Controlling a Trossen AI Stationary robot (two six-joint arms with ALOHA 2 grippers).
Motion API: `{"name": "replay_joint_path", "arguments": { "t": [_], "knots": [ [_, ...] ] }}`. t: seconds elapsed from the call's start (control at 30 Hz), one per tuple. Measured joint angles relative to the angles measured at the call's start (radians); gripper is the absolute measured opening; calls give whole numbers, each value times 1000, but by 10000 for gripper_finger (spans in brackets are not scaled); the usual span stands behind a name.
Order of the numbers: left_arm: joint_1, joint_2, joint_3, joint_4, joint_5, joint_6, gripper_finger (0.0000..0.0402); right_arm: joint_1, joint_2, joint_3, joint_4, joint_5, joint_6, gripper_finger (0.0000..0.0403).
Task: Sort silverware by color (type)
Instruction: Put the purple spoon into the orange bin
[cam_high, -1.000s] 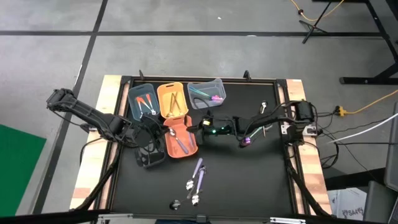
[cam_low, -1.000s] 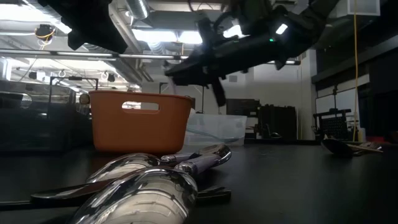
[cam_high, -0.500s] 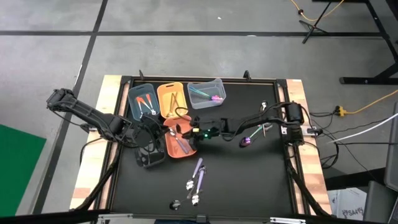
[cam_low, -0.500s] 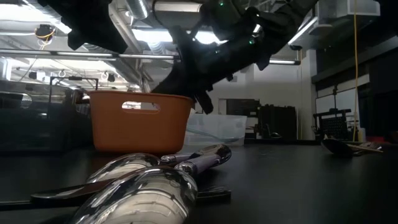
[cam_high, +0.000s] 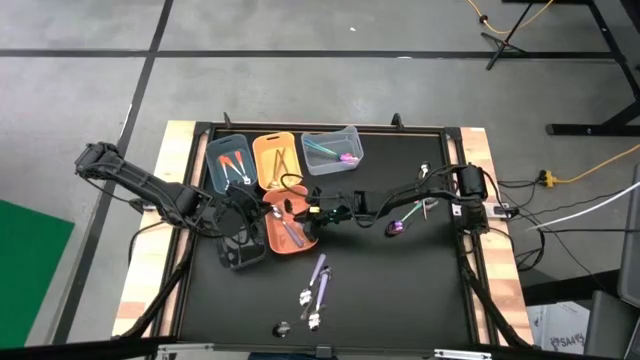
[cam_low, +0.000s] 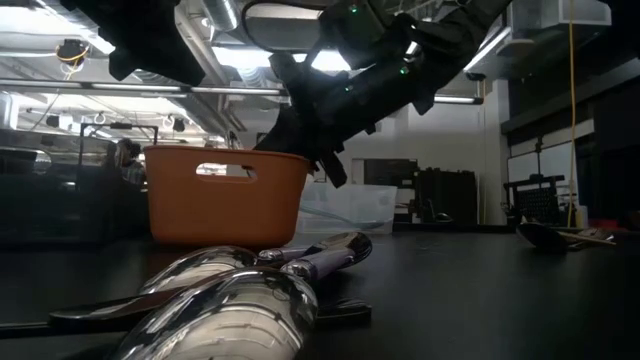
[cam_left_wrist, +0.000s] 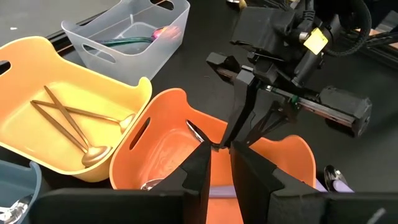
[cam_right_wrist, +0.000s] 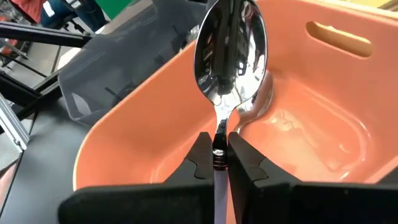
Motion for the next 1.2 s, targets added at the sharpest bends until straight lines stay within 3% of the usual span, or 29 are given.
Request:
{"name": "replay_joint_path", "arguments": {
  "t": [0.3,0.57,0.7,1.2],
  "knots": [
    [0,0,0,0,0,0,56,0,0,0,-2,0,0,13],
    [0,0,0,0,0,0,56,0,0,0,0,37,2,91],
    [0,0,0,0,0,0,56,0,0,0,0,53,4,111],
    [0,0,0,0,8,0,56,0,0,0,0,51,4,111]
  ]
}}
